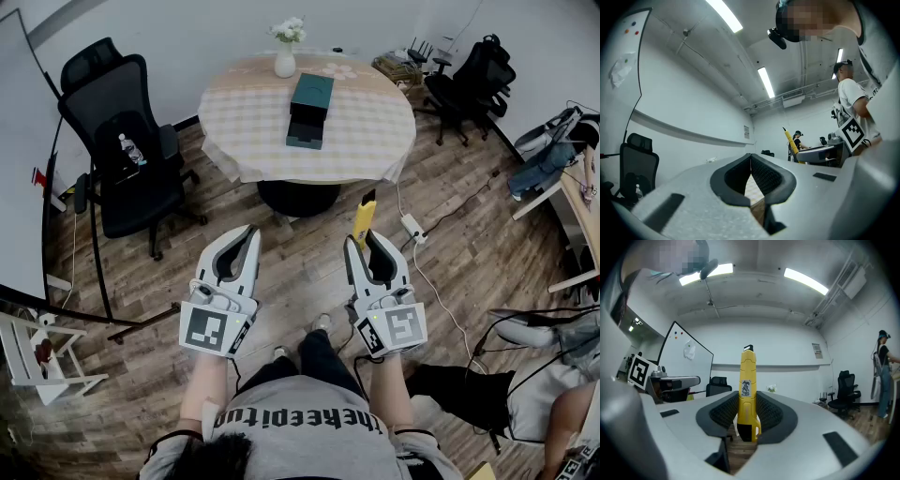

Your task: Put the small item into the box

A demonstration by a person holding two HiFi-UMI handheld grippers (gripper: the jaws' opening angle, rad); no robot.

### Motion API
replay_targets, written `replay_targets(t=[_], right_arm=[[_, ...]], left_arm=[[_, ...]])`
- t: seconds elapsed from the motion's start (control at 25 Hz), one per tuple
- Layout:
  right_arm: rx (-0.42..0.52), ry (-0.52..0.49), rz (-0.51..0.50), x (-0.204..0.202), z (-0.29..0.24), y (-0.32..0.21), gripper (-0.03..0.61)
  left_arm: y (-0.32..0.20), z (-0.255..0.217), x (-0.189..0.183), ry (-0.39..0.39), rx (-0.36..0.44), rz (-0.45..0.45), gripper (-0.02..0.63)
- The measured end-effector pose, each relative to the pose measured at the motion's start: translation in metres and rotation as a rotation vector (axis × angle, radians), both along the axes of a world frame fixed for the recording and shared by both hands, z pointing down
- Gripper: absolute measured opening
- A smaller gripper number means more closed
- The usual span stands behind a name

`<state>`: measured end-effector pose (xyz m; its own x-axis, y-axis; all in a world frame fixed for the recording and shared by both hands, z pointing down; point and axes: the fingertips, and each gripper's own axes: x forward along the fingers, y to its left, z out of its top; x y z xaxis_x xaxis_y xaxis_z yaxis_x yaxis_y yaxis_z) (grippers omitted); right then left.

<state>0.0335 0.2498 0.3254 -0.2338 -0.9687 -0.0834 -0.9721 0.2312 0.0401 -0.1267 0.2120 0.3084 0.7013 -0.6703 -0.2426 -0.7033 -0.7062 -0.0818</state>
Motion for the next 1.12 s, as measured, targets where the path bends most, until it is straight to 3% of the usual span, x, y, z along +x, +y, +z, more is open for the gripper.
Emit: replay_targets(t=[0.64, 1.12], right_arm=[[0.012, 0.003, -0.01, 0.009, -0.004, -0.008, 0.118], [0.033, 0.021, -0.043, 0.04, -0.013, -0.042, 0.118]], left_arm=[[-0.009, -0.002, 0.01, 0.005, 0.002, -0.011, 0.017], [-0.041, -0.008, 0.045, 0.008, 0.001, -0.037, 0.017]])
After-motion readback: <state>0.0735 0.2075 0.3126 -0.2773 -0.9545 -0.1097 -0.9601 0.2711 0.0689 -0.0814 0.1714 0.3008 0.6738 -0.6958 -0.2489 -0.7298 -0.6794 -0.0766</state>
